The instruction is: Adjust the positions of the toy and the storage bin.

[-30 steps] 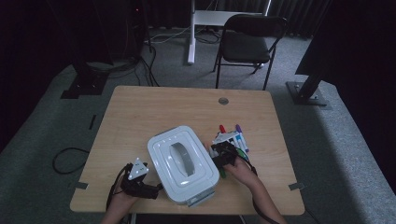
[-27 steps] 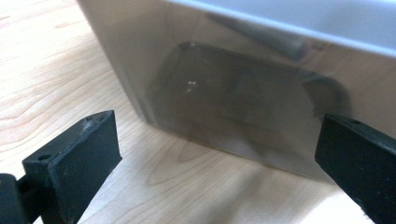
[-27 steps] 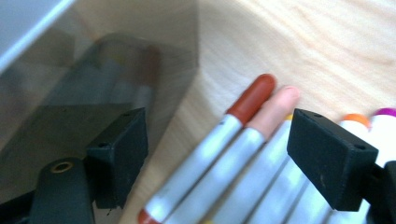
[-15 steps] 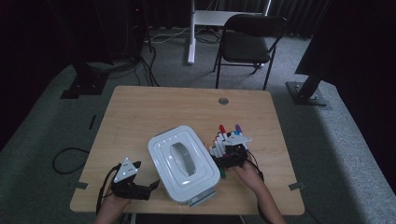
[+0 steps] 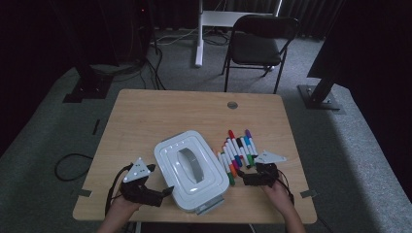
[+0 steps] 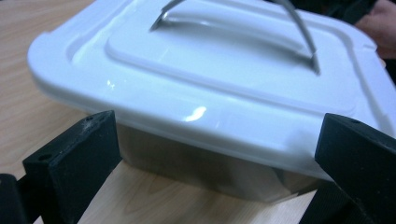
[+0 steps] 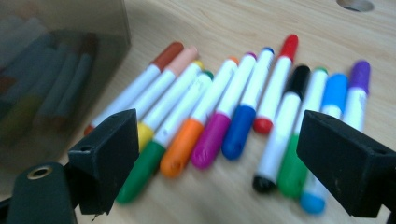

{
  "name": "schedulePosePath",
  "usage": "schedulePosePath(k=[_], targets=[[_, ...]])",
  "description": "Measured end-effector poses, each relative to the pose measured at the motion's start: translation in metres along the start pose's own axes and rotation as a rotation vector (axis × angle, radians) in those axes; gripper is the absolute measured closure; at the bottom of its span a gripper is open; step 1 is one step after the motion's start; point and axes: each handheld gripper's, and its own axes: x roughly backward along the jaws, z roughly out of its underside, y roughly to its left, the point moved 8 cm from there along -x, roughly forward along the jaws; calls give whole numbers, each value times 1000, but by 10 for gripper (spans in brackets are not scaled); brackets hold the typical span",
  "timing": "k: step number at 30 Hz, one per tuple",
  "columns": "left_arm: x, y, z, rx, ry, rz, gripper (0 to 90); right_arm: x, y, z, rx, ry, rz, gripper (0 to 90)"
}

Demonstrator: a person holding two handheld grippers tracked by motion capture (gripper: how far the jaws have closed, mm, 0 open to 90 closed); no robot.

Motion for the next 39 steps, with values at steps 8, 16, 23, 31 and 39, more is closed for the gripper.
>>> schedulePosePath(k=[8, 16, 23, 31, 39], targets=[[-7, -12, -19, -26, -7, 57, 5, 16, -7, 37, -21, 58, 5, 129], [-18, -20, -30, -35, 9, 68, 69, 32, -18, 60, -52, 87, 34, 129], [-31, -32, -42, -76, 42, 107, 71, 43, -32, 82, -97, 108, 77, 128], [-48, -35, -50, -73, 96, 117, 71, 47, -39, 93, -116, 119, 104, 128], [-57, -37, -56, -73, 110, 104, 133, 45, -49, 93, -160, 128, 172, 128]])
